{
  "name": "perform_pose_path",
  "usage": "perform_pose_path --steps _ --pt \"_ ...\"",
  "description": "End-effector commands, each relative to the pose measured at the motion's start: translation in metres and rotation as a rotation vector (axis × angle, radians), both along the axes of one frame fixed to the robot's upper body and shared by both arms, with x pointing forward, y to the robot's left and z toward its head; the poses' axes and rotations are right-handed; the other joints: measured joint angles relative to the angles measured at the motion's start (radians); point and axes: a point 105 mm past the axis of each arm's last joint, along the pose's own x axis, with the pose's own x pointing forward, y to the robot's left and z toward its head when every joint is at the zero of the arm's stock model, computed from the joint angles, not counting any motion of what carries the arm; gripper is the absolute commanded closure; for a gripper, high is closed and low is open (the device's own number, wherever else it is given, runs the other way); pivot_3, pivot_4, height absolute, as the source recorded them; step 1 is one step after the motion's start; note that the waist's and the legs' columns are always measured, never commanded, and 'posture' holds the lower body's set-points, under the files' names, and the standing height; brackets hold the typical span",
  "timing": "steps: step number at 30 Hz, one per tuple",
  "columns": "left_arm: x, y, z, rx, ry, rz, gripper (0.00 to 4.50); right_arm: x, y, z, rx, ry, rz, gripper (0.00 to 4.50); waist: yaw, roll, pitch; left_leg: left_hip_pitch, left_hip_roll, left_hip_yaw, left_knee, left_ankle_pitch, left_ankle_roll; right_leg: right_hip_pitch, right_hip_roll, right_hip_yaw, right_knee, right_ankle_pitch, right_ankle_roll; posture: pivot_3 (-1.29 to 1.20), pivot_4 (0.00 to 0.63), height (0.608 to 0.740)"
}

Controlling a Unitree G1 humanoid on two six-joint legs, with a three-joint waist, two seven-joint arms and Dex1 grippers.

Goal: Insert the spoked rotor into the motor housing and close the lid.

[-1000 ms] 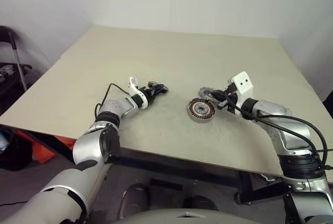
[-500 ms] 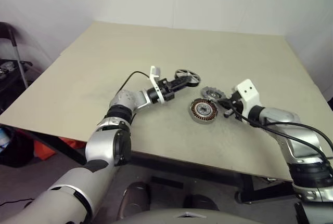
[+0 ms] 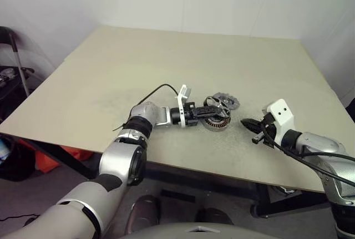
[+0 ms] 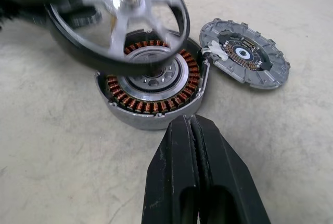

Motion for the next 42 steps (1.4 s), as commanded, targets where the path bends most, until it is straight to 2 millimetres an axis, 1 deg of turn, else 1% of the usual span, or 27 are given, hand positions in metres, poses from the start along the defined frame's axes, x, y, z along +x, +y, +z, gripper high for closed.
perform_pose_path --steps 1,8,12,17,24,29,31,32,39,42 --pt "0.004 -0.007 0.008 -0.019 -0.042 0.006 4.2 0.0 0.001 0.016 -0.003 -0.06 -0.002 4.5 0.0 0.0 0.0 0.0 0.0 0.0 0.0 0.0 0.0 0.0 0.0 0.0 0.0 0.0 0.0 0.0 0.0 0.74" --pt "0.01 -0.018 0.014 -0.028 -0.055 0.045 4.2 0.002 -0.003 0.019 -0.018 -0.064 -0.019 4.5 0.0 0.0 0.0 0.0 0.0 0.0 -0.001 0.0 0.0 0.0 0.0 0.0 0.0 0.0 0.0 0.0 0.0 0.74" --pt "0.013 -0.019 0.017 -0.033 -0.063 0.067 4.2 0.004 -0.003 0.02 -0.022 -0.068 -0.02 4.5 0.0 0.0 0.0 0.0 0.0 0.0 -0.001 0.0 0.0 0.0 0.0 0.0 0.0 0.0 0.0 0.0 0.0 0.74" --pt "0.013 -0.02 0.01 -0.002 -0.063 0.071 4.2 0.008 -0.001 0.022 -0.019 -0.076 -0.019 4.5 0.0 0.001 0.0 0.0 0.0 0.0 -0.001 0.0 0.0 0.0 0.0 0.0 0.0 0.0 0.0 0.0 0.0 0.74" --pt "0.02 -0.018 -0.002 0.066 -0.065 0.142 4.2 0.013 -0.001 0.025 -0.014 -0.09 -0.031 4.5 0.0 0.001 0.0 0.0 0.0 0.0 -0.001 0.0 0.0 0.0 0.0 0.0 0.0 0.0 0.0 0.0 0.0 0.74" --pt "0.017 -0.02 -0.007 0.087 -0.062 0.126 4.2 0.021 -0.003 0.034 -0.018 -0.132 -0.061 4.5 0.0 0.001 0.0 0.0 0.0 0.0 -0.001 0.0 0.0 0.0 0.0 0.0 0.0 0.0 0.0 0.0 0.0 0.74" --pt "0.017 -0.021 -0.007 0.087 -0.06 0.128 3.49 0.022 -0.002 0.035 -0.02 -0.141 -0.058 4.5 0.0 0.001 0.0 0.0 0.0 0.0 -0.001 0.0 0.0 0.0 0.0 0.0 0.0 0.0 0.0 0.0 0.0 0.74" --pt "0.017 -0.021 -0.007 0.088 -0.06 0.129 3.24 0.022 -0.001 0.036 -0.02 -0.142 -0.056 4.5 0.0 0.001 0.0 0.0 0.0 0.0 -0.001 0.0 0.0 0.0 0.0 0.0 0.0 0.0 0.0 0.0 0.0 0.74" --pt "0.018 -0.018 -0.008 0.104 -0.05 0.133 0.85 0.023 0.001 0.033 -0.02 -0.14 -0.051 4.5 0.0 0.001 0.0 0.0 0.0 0.0 -0.001 0.0 0.0 0.0 0.0 0.0 0.0 0.0 0.0 0.0 0.0 0.74" --pt "0.021 -0.011 -0.005 0.1 -0.055 0.135 0.85 0.024 0.003 0.032 -0.017 -0.14 -0.043 4.5 -0.001 0.001 0.0 0.002 0.0 0.0 -0.001 0.0 0.0 0.002 0.0 0.0 0.0 0.0 0.0 0.0 0.0 0.74"
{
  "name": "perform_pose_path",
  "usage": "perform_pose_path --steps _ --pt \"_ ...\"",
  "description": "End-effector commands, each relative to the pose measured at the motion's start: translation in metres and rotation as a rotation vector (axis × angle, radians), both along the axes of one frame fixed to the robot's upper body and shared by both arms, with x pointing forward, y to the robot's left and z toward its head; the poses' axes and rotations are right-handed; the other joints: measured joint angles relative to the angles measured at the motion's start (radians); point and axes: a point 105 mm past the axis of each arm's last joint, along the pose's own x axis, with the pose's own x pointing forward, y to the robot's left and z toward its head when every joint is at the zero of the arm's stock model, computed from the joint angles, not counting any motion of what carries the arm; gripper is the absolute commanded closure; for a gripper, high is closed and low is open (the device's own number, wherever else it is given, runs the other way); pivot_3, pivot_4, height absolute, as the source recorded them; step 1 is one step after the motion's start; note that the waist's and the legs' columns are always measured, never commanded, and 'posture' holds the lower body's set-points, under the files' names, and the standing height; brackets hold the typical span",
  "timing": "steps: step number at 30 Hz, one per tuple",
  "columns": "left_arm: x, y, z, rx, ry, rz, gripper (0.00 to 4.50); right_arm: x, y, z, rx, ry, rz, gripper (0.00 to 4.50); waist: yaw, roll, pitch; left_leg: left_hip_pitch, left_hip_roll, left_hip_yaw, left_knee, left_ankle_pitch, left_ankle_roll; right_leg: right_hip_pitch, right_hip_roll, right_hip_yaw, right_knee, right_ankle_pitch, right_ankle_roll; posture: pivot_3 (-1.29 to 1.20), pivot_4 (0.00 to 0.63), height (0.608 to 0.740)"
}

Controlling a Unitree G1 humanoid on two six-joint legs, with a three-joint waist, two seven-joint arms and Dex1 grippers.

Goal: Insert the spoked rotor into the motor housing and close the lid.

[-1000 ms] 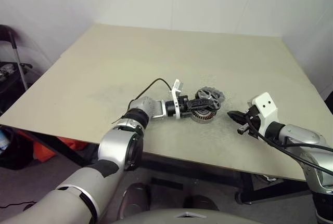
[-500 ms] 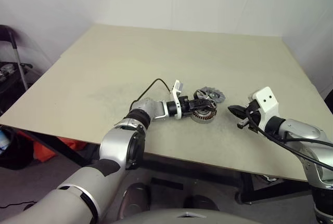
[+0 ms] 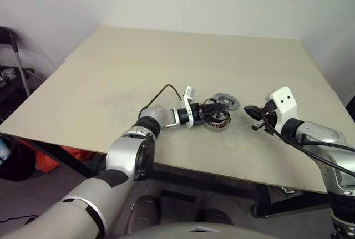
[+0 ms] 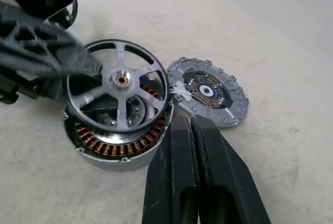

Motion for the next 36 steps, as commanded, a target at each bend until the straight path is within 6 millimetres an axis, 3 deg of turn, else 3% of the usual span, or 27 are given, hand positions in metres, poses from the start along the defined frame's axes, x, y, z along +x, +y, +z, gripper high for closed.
perform_pose_path --steps 1,12,24,32,36 --pt "0.006 0.007 0.009 0.002 -0.028 -0.004 0.85 0.004 0.005 0.011 0.001 -0.053 0.021 4.5 -0.001 0.0 0.0 0.0 0.0 0.0 0.0 0.0 0.0 0.0 0.0 0.0 0.0 0.0 0.0 0.0 0.0 0.74" --pt "0.011 0.058 0.001 0.067 -0.067 -0.004 0.85 0.014 0.03 0.011 0.042 -0.074 0.101 4.5 -0.002 0.001 0.0 0.0 0.0 0.0 -0.002 0.001 -0.001 -0.001 0.0 0.0 0.0 0.0 0.0 0.0 0.0 0.74" --pt "0.015 0.103 -0.008 0.176 -0.267 0.089 0.85 0.027 0.057 0.001 0.102 -0.062 0.163 4.5 -0.004 0.001 0.0 -0.002 0.0 0.0 -0.002 0.001 -0.001 -0.003 0.0 0.0 0.0 0.0 0.0 0.0 0.0 0.74" --pt "0.008 0.111 -0.019 0.211 -0.274 0.118 0.85 0.043 0.091 0.009 0.136 -0.09 0.251 4.5 -0.009 0.001 0.0 -0.002 0.0 0.0 -0.002 0.002 -0.004 -0.004 0.0 0.0 0.002 0.0 0.0 0.0 0.0 0.74" --pt "0.009 0.108 -0.014 0.199 -0.289 0.134 0.85 0.051 0.092 -0.01 0.143 -0.036 0.23 4.5 -0.006 0.001 0.0 -0.002 0.0 0.0 -0.002 0.003 -0.006 -0.004 0.0 0.0 0.001 0.0 0.0 0.0 0.0 0.74"
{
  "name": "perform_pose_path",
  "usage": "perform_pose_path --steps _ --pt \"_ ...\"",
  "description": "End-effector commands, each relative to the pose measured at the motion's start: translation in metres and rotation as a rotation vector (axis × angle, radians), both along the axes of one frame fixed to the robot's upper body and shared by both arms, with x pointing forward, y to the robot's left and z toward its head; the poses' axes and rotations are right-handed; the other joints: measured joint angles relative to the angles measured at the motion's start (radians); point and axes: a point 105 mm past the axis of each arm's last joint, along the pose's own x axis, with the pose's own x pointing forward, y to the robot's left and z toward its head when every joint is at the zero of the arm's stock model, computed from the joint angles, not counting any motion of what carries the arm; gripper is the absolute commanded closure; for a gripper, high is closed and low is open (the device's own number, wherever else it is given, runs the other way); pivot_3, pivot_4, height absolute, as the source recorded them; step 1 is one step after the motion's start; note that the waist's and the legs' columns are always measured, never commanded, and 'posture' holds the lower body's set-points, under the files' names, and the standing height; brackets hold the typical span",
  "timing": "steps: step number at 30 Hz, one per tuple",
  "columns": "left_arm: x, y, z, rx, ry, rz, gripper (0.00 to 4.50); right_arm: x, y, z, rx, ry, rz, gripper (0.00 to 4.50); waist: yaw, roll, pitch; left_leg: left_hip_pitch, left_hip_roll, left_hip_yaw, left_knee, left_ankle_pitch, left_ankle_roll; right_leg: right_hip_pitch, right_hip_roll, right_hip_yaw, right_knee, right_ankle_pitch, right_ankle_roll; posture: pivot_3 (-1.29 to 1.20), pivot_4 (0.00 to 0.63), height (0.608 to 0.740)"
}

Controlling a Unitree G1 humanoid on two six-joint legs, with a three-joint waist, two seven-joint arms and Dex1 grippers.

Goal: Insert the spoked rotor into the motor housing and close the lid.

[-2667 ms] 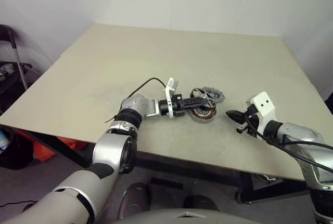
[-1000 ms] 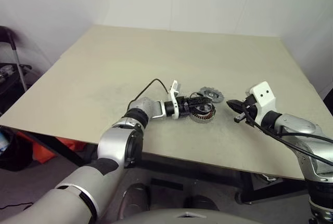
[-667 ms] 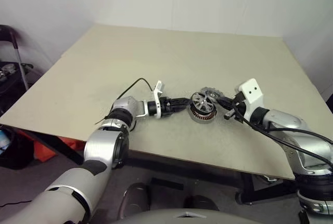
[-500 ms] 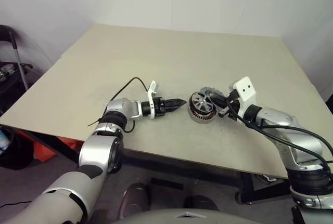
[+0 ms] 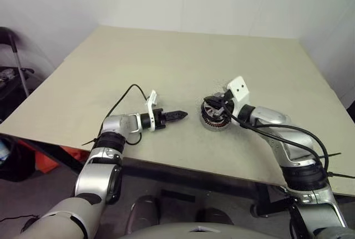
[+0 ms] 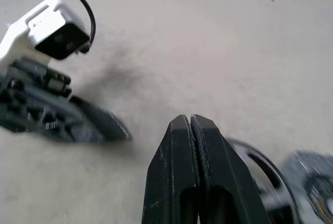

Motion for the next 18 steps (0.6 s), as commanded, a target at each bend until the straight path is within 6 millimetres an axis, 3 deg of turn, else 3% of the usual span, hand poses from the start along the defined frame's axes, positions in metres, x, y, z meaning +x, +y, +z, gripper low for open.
perform_pose_path --steps 1,8,18 --pt "0.004 -0.002 0.017 -0.031 -0.057 0.01 0.85 0.005 -0.002 -0.008 -0.015 0.008 -0.012 4.5 0.0 0.0 0.0 0.0 0.0 0.0 0.0 0.0 0.0 0.0 0.0 0.0 0.0 0.0 0.0 0.0 0.0 0.74" --pt "0.007 0.005 0.026 -0.021 -0.116 0.018 0.85 -0.003 -0.018 -0.021 -0.06 0.038 -0.042 4.5 0.0 0.0 0.0 -0.003 0.0 0.0 0.0 0.0 0.0 -0.003 0.0 0.0 0.0 0.0 0.0 0.0 0.0 0.74" --pt "0.002 0.006 0.035 0.104 -0.317 -0.115 0.85 -0.012 -0.029 -0.013 -0.08 0.014 -0.066 4.5 0.001 0.0 0.0 -0.001 0.0 0.0 0.0 0.0 0.0 -0.002 0.0 0.0 0.0 0.0 0.0 0.0 0.0 0.74"
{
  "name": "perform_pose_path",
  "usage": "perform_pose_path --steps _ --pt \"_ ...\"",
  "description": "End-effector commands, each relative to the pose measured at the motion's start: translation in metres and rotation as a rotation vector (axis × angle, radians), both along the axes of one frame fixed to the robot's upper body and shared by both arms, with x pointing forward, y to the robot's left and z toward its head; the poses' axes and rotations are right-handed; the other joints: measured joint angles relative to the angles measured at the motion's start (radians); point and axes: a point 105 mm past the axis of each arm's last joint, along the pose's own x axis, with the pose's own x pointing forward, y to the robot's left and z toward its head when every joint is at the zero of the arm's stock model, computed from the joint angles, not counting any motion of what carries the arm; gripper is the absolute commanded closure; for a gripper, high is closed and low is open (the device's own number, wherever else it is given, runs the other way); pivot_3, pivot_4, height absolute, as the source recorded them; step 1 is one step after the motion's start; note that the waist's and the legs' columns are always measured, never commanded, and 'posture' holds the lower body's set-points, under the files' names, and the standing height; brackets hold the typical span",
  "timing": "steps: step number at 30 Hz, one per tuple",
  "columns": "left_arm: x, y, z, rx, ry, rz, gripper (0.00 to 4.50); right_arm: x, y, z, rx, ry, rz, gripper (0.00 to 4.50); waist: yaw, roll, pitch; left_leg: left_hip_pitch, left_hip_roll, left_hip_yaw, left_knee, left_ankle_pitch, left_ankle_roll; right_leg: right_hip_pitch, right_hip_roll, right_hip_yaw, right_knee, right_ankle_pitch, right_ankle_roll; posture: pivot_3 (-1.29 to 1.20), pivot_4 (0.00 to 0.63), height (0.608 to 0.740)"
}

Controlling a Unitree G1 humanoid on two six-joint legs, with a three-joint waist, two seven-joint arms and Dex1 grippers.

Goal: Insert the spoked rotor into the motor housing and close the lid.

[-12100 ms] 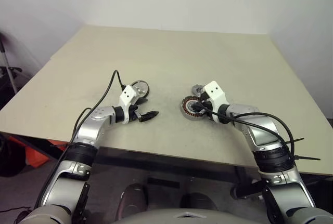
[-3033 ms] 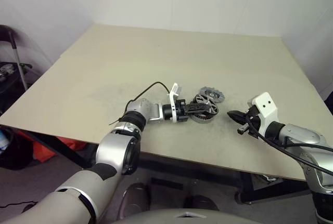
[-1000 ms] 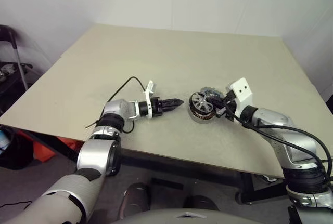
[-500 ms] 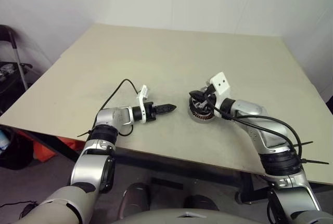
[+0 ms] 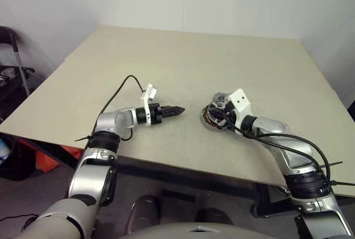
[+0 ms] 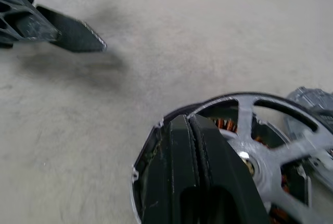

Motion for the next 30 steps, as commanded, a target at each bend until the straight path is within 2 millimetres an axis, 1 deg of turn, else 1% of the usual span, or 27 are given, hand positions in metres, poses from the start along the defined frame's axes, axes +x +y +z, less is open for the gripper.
perform_pose_path --steps 1,3,8,12,15,19,24,28,30 --pt "-0.003 -0.007 0.011 0.047 -0.126 -0.081 0.85 0.004 -0.004 0.019 0.007 -0.063 -0.018 4.5 0.0 0.0 0.0 0.0 0.0 0.0 0.0 0.0 0.0 0.0 0.0 0.0 0.0 0.0 0.0 0.0 0.0 0.74" --pt "-0.005 -0.009 0.008 0.073 -0.152 -0.104 0.85 0.004 -0.001 0.02 0.011 -0.068 -0.015 4.5 -0.001 0.0 0.0 0.0 0.0 0.0 0.0 0.0 0.0 0.0 0.0 0.0 0.0 0.0 0.0 0.0 0.0 0.74" --pt "-0.013 -0.013 0.002 0.124 -0.214 -0.175 0.85 0.008 0.001 0.036 0.033 -0.116 -0.018 4.5 -0.001 0.0 0.0 -0.001 0.0 0.0 0.0 0.0 -0.001 -0.001 0.0 0.0 0.0 0.0 0.0 0.0 0.0 0.74" --pt "-0.014 -0.013 0.0 0.142 -0.233 -0.186 0.85 0.016 -0.011 0.047 0.022 -0.152 -0.056 4.5 -0.002 0.0 0.0 -0.001 0.0 0.0 0.0 0.001 -0.001 -0.001 0.0 0.0 0.001 0.0 0.0 0.0 0.0 0.74" --pt "-0.014 -0.013 -0.001 0.142 -0.234 -0.186 0.85 0.02 -0.016 0.05 0.018 -0.16 -0.072 4.5 -0.002 0.0 0.0 0.0 0.0 0.0 0.0 0.001 -0.002 -0.001 0.0 0.0 0.001 0.0 0.0 0.0 0.0 0.74" --pt "-0.014 -0.013 -0.001 0.142 -0.235 -0.183 0.85 0.024 -0.021 0.045 0.015 -0.141 -0.098 4.5 -0.002 0.0 0.0 0.0 0.0 0.0 0.0 0.001 -0.002 -0.001 0.0 0.0 0.001 0.0 0.0 0.0 0.0 0.74" --pt "-0.013 -0.013 -0.001 0.144 -0.237 -0.175 0.85 0.021 -0.022 0.021 -0.009 -0.079 -0.106 4.5 -0.002 0.0 0.0 -0.001 0.0 0.0 0.0 0.001 -0.001 -0.001 0.0 0.0 0.001 0.0 0.0 0.0 0.0 0.74" --pt "-0.012 -0.012 -0.002 0.146 -0.238 -0.171 0.85 0.018 -0.02 0.016 -0.007 -0.066 -0.101 4.5 -0.002 0.0 0.0 0.0 0.0 0.0 0.0 0.001 -0.001 -0.001 0.0 0.0 0.002 0.0 0.0 0.0 0.0 0.74" --pt "-0.012 -0.012 -0.002 0.147 -0.239 -0.169 0.85 0.015 -0.016 0.015 -0.004 -0.058 -0.086 4.5 -0.003 0.0 0.0 0.0 0.0 0.0 0.0 0.001 -0.001 -0.001 0.0 0.0 0.002 0.0 0.0 0.0 0.0 0.74"
